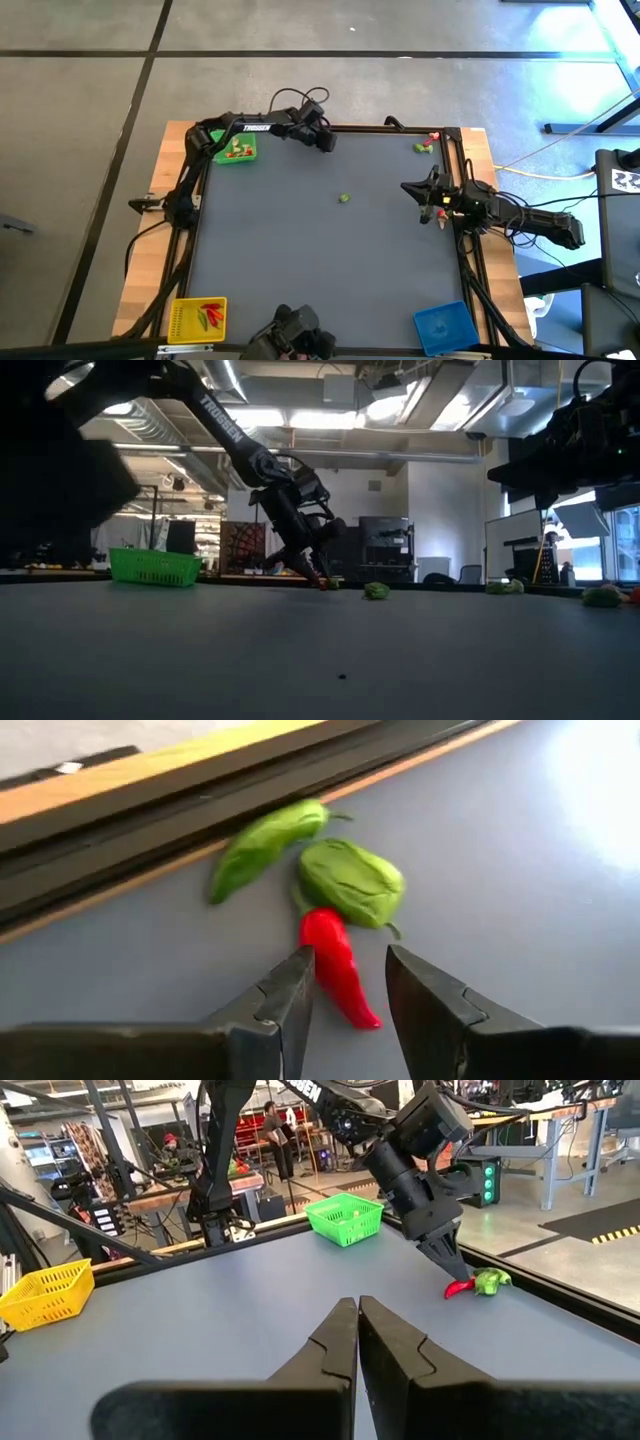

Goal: Sort produce into baskets
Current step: Put the red chili pepper into the yellow bin

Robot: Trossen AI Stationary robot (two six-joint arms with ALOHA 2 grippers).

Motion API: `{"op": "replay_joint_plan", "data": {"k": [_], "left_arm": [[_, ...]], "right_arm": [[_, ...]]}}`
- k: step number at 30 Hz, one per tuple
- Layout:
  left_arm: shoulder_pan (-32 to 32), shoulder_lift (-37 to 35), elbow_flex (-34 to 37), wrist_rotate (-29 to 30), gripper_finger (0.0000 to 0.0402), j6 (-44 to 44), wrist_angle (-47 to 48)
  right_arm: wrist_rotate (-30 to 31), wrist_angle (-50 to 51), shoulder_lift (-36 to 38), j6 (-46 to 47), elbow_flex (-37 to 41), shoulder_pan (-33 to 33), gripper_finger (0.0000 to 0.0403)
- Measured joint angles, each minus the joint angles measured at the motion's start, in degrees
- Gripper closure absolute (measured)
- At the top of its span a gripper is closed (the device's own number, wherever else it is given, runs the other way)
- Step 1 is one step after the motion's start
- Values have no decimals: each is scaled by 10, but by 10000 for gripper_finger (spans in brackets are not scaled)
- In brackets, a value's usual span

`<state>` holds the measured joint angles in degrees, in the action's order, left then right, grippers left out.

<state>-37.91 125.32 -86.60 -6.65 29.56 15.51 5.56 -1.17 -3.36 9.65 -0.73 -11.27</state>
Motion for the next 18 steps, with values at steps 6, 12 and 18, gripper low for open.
{"op": "replay_joint_plan", "data": {"k": [6,12,18], "left_arm": [[-13,7,0,-38,293,35,4],[-15,10,0,-72,335,55,-6],[-15,10,0,-85,388,59,-16]], "right_arm": [[0,-1,-3,0,0,0,386],[0,-2,-3,0,0,0,386],[0,-3,-3,0,0,0,386]]}}
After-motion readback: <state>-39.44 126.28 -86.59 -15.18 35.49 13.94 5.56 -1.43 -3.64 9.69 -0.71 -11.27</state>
